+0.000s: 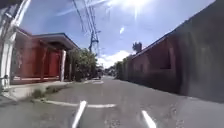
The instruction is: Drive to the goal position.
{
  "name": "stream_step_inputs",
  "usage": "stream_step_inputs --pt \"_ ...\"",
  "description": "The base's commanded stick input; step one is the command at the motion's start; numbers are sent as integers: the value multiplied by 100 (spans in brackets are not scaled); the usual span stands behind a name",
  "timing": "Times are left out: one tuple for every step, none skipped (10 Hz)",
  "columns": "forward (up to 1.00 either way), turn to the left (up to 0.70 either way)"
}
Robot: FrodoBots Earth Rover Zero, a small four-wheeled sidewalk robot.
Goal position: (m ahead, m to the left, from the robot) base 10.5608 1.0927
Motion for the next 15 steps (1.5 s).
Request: stream_step_inputs --pt "100 19" --pt "100 -6" --pt "100 -39" --pt "100 -40" --pt "100 -40" --pt "100 -40" --pt "100 -40" --pt "100 -40" --pt "100 -40" --pt "100 -40" --pt "100 -40" --pt "100 -40" --pt "100 -25" --pt "100 1" --pt "100 6"
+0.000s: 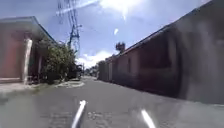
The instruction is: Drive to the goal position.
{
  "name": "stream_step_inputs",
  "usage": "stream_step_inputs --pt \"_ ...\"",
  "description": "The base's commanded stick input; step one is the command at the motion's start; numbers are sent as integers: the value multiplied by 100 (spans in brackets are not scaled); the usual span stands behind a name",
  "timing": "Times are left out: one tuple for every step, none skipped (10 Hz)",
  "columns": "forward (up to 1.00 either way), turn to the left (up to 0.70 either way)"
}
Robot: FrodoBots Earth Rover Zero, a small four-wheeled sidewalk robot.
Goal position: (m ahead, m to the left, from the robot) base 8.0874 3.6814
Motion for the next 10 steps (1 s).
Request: stream_step_inputs --pt "100 8" --pt "100 12" --pt "100 7" --pt "100 10" --pt "100 20" --pt "100 20" --pt "100 2" --pt "100 12" --pt "100 5" --pt "100 0"
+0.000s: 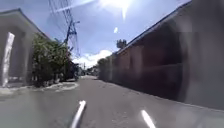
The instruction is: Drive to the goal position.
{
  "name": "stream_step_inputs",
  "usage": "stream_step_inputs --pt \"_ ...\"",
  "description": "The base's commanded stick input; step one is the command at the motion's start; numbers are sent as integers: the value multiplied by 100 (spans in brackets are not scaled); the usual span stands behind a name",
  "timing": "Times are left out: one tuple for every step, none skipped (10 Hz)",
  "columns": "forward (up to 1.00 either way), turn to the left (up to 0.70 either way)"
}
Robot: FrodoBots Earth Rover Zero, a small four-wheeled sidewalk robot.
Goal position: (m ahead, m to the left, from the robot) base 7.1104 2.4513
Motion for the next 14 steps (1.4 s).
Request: stream_step_inputs --pt "100 0" --pt "100 0" --pt "100 0" --pt "100 0" --pt "100 0" --pt "100 0" --pt "100 0" --pt "100 0" --pt "100 0" --pt "100 0" --pt "100 0" --pt "100 0" --pt "100 0" --pt "100 0"
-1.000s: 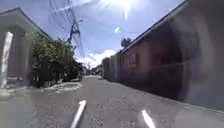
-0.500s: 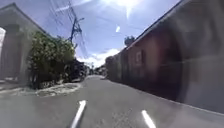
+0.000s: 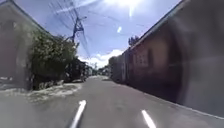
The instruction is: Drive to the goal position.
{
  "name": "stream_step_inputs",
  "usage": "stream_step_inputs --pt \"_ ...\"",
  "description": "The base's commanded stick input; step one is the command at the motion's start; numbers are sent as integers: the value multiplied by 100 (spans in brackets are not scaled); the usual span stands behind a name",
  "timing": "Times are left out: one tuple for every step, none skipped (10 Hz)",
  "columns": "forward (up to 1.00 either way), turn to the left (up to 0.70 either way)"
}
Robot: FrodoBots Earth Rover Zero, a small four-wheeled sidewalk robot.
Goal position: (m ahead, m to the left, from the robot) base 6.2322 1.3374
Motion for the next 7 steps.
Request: stream_step_inputs --pt "100 0" --pt "100 0" --pt "100 0" --pt "100 0" --pt "100 0" --pt "100 0" --pt "100 0"
